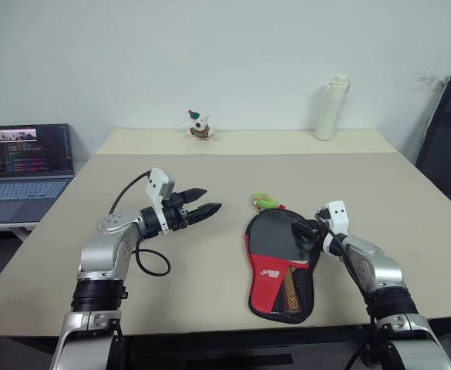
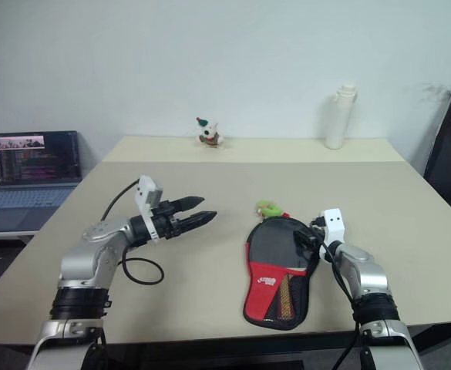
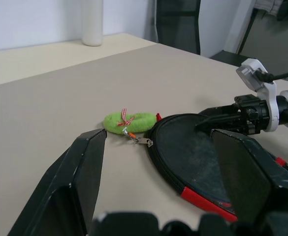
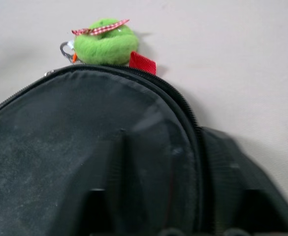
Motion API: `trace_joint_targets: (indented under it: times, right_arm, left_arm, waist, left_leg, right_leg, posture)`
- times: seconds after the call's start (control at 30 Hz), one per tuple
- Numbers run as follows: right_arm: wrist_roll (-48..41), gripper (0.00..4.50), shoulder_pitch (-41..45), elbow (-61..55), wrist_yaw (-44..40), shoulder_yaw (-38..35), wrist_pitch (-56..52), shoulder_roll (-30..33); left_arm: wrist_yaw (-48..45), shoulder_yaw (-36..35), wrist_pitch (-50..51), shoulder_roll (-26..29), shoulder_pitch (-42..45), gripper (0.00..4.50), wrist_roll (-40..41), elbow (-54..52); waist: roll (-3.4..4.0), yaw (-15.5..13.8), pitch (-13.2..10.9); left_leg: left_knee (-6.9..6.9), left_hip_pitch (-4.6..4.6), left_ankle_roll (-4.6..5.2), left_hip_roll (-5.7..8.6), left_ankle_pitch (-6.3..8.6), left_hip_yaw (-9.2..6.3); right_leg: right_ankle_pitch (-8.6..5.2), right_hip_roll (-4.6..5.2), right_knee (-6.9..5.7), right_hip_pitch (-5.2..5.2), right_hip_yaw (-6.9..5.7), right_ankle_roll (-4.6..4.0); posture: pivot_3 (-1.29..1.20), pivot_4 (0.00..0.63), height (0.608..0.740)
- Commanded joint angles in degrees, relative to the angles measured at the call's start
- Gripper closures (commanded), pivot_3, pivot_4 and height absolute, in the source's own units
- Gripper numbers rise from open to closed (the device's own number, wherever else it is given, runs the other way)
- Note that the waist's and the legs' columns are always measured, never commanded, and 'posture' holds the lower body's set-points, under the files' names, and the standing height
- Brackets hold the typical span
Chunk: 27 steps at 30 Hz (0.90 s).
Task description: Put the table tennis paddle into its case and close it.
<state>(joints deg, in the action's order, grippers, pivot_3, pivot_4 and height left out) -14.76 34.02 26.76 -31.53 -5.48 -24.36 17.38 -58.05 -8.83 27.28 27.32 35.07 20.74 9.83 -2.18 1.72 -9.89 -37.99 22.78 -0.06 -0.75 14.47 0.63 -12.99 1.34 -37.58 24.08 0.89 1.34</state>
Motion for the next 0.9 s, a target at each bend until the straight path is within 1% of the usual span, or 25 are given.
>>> trace_joint_targets:
  times: [0.03,0.13,0.17,0.33,0.6,0.73,0.9]
  right_arm:
    - [-0.4,3.42,-0.1,-0.5,-4.1,2.5,0.0,-0.9]
    - [-0.1,4.36,1.1,-0.1,-6.6,3.7,0.4,-1.3]
    - [-0.1,4.44,1.6,0.2,-7.4,4.0,0.4,-1.4]
    - [0.8,4.44,5.1,3.4,-10.8,6.1,2.0,-2.5]
    - [2.9,4.44,9.4,10.0,-11.1,6.9,5.9,-4.5]
    - [4.7,4.44,9.5,11.6,-9.8,7.2,6.9,-4.3]
    - [4.5,4.44,7.7,9.8,-10.1,6.5,5.5,-3.5]
  left_arm:
    - [0.0,0.8,0.1,0.6,-0.1,0.79,1.8,-3.1]
    - [0.1,1.2,0.2,0.9,-0.3,0.79,2.3,-3.4]
    - [0.1,1.3,0.2,0.9,-0.4,0.79,2.5,-3.4]
    - [0.5,1.6,0.7,1.4,-1.2,0.79,3.3,-4.4]
    - [1.0,2.1,1.0,1.5,-1.7,0.79,3.3,-5.2]
    - [1.1,2.5,0.8,1.6,-1.7,0.79,3.3,-5.1]
    - [1.1,2.9,0.4,1.7,-1.9,0.79,3.3,-4.9]
  waist:
    - [0.01,0.2,0.0]
    - [0.02,0.6,0.0]
    - [0.02,0.7,0.0]
    - [0.04,1.5,0.0]
    - [0.05,1.6,0.0]
    - [0.05,1.7,0.0]
    - [0.05,1.6,0.0]
  left_leg:
    - [0.00,-0.01,0.00,0.00,0.00,0.00]
    - [0.01,-0.06,0.00,-0.04,0.00,0.05]
    - [0.01,-0.07,0.00,-0.05,0.00,0.04]
    - [0.02,-0.14,0.00,-0.11,0.00,0.04]
    - [0.02,-0.14,0.00,-0.10,0.00,0.05]
    - [0.02,-0.15,0.00,-0.11,0.00,0.05]
    - [0.02,-0.20,0.00,-0.10,0.00,0.05]
  right_leg:
    - [0.00,0.00,-0.01,0.00,0.00,-0.01]
    - [-0.01,-0.05,-0.06,0.01,0.02,-0.03]
    - [-0.03,-0.06,-0.09,0.02,0.02,-0.05]
    - [-0.06,-0.14,-0.19,0.03,0.03,-0.10]
    - [-0.06,-0.13,-0.21,0.04,0.05,-0.11]
    - [-0.06,-0.13,-0.22,0.03,0.05,-0.11]
    - [-0.06,-0.12,-0.29,0.02,0.05,-0.11]
  posture:
    - [0.00,0.150,0.740]
    - [0.00,0.150,0.740]
    - [0.00,0.150,0.740]
    - [0.00,0.150,0.740]
    - [0.00,0.150,0.740]
    - [0.00,0.150,0.740]
    - [0.00,0.150,0.740]
